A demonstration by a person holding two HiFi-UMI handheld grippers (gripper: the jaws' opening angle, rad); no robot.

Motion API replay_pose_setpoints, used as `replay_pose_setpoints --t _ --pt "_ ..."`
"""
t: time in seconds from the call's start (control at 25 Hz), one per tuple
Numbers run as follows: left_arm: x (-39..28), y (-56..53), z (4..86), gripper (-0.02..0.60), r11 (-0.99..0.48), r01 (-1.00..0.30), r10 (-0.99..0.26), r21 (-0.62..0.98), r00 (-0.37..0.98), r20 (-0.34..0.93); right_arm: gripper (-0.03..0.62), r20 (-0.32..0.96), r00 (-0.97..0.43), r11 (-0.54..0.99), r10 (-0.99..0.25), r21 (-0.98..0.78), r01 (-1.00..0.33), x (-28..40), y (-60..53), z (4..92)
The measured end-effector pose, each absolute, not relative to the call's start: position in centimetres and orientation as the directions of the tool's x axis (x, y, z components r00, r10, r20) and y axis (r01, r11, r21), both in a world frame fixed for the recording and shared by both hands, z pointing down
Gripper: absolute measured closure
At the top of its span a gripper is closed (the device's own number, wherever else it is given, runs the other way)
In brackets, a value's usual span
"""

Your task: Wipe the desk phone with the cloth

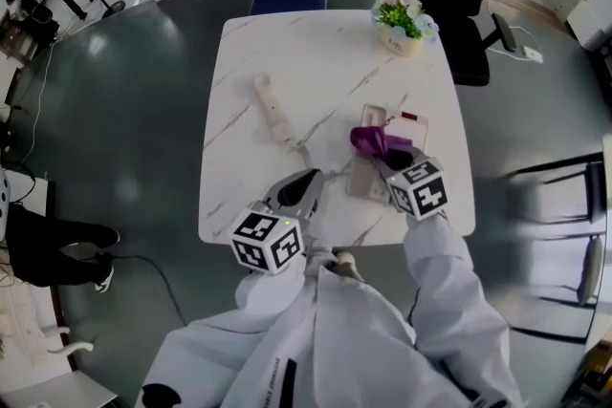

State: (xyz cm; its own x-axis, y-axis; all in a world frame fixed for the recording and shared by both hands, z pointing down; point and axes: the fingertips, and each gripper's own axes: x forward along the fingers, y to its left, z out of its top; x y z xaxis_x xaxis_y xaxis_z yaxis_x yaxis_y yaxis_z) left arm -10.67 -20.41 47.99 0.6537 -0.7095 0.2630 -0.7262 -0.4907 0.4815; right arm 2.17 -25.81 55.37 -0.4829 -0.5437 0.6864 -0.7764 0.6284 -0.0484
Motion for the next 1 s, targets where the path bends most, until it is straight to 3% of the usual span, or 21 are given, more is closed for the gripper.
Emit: replay_pose_setpoints --t 1.0 --pt "-9.9 -17.5 47.3 0.584 -0.486 -0.735 -0.721 0.472 0.643 0.259 0.554 0.715 -0.522 0.679 -0.466 -0.089 -0.729 1.5 -21.2 56.5"
